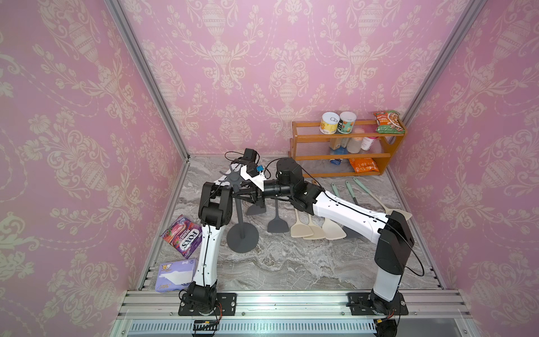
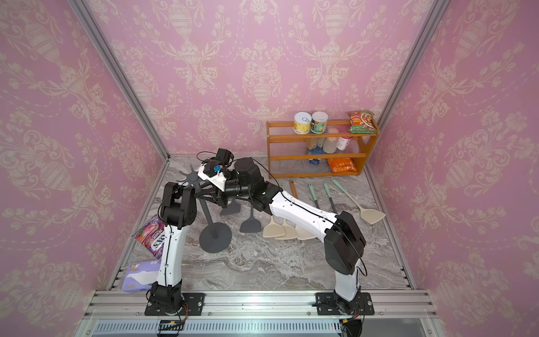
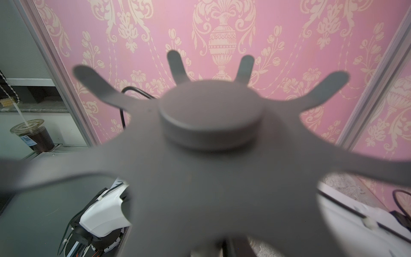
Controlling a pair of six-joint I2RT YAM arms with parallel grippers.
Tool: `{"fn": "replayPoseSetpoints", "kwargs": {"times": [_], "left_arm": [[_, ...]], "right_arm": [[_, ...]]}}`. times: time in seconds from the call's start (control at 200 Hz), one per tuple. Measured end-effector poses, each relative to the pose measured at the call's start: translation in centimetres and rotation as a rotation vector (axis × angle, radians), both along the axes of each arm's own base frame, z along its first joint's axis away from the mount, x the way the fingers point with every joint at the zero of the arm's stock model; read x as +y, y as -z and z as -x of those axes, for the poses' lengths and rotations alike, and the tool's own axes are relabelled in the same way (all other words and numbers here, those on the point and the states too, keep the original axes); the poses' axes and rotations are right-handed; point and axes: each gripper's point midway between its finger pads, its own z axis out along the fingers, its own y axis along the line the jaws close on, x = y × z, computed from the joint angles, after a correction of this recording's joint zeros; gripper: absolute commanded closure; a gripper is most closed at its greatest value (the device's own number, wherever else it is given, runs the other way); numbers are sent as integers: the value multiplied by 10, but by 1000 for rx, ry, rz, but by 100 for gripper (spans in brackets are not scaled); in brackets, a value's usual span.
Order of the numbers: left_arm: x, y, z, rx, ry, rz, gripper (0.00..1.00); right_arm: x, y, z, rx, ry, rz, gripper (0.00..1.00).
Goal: Take the spatula off the kitchen utensil rack
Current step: Place the spatula at the center of the board, then reset both arms
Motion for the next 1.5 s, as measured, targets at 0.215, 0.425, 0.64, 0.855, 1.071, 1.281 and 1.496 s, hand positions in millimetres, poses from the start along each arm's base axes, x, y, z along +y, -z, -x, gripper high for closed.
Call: {"fn": "replayPoseSetpoints", "kwargs": {"times": [0.215, 0.425, 0.64, 0.855, 1.071, 1.281, 1.496], "left_arm": [[15, -7, 15, 7, -27, -31, 58], [61, -58, 9, -87, -115, -20, 56], [139, -123, 26, -231, -274, 2, 48], [159, -146, 38, -291, -313, 8, 44], [162, -156, 49, -317, -317, 23, 43], [161, -171, 48, -364, -312, 33, 43], [161, -163, 49, -360, -307, 48, 43]], "right_arm": [[0, 0, 0, -1, -1, -1, 92], [1, 0, 5, -9, -10, 4, 70], [2, 9, 11, 15, -18, 38, 53], [1, 9, 13, 10, -19, 38, 28], [-8, 5, 22, -8, -19, 26, 0], [-8, -4, 22, -30, -22, 25, 0], [-7, -26, 20, -78, -18, 1, 0]]}}
